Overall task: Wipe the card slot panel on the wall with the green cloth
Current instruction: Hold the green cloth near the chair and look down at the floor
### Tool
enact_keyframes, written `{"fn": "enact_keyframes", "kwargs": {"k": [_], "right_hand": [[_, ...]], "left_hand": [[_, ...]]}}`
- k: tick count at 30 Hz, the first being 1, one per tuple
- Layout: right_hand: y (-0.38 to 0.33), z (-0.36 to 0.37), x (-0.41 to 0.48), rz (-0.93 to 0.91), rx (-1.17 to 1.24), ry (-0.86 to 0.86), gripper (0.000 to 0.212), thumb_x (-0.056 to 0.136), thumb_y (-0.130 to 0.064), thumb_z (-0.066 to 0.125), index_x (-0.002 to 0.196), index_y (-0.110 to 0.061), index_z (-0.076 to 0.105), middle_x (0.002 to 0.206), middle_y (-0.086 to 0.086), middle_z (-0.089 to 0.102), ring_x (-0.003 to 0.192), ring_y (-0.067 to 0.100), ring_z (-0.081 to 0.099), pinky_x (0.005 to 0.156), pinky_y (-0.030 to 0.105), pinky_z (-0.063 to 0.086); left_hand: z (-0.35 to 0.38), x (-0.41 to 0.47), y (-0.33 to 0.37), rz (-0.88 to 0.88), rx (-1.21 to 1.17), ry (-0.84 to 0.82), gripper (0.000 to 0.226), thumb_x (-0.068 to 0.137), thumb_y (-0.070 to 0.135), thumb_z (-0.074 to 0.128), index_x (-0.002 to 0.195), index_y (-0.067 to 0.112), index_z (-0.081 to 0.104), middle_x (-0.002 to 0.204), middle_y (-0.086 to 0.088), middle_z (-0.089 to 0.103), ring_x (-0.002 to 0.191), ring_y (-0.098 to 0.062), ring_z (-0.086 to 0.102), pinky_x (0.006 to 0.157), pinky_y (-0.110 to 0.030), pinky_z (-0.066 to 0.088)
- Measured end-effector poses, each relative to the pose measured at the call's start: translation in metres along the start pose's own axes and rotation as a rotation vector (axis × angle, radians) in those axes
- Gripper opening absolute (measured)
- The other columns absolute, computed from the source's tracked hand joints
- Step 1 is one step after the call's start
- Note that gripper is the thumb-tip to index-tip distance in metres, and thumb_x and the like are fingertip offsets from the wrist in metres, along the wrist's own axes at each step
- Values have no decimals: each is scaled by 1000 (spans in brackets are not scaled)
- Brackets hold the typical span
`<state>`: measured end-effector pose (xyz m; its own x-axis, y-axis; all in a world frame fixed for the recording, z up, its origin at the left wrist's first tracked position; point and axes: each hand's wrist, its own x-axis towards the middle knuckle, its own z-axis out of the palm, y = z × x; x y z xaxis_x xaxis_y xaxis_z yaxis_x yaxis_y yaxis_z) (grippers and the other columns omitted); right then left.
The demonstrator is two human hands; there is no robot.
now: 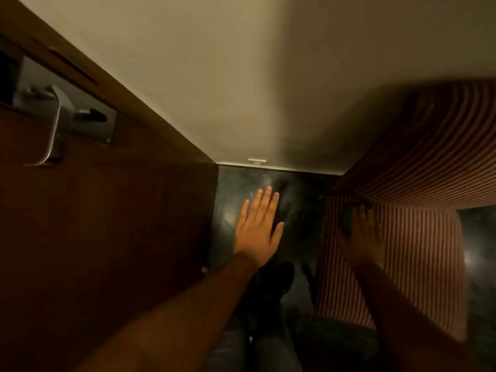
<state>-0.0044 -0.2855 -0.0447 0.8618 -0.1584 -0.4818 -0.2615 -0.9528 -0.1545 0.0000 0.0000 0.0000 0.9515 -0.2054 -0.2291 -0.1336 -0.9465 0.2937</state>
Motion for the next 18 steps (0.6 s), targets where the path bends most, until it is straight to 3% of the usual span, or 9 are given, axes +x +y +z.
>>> {"fn": "enact_keyframes", "kwargs": {"k": [5, 13, 18], "right_hand": [[14, 23, 17, 53, -85, -134, 80, 107, -42, 43, 166, -13, -2, 175, 8, -5, 162, 27, -5, 131, 48, -1], [31, 51, 29, 38, -150, -153, 91, 102, -49, 49, 165, -13, -7, 174, 10, -5, 162, 30, -3, 129, 49, 1], [31, 54, 34, 53, -165, -165, 86, 104, -47, 45, 165, -12, -5, 174, 11, -4, 162, 30, -1, 130, 49, 4]], "left_hand": [[18, -5, 0, -11, 18, -75, 77, 116, 49, 39, 179, 21, 4, 186, 2, -8, 171, -16, -12, 136, -40, -15], [42, -4, 6, -11, 28, -103, 77, 117, 50, 37, 179, 22, 2, 186, 2, -9, 171, -15, -14, 134, -38, -20], [47, 1, 8, -3, 27, -97, 77, 117, 50, 36, 179, 21, 1, 186, 1, -8, 171, -16, -14, 134, -38, -20]]}}
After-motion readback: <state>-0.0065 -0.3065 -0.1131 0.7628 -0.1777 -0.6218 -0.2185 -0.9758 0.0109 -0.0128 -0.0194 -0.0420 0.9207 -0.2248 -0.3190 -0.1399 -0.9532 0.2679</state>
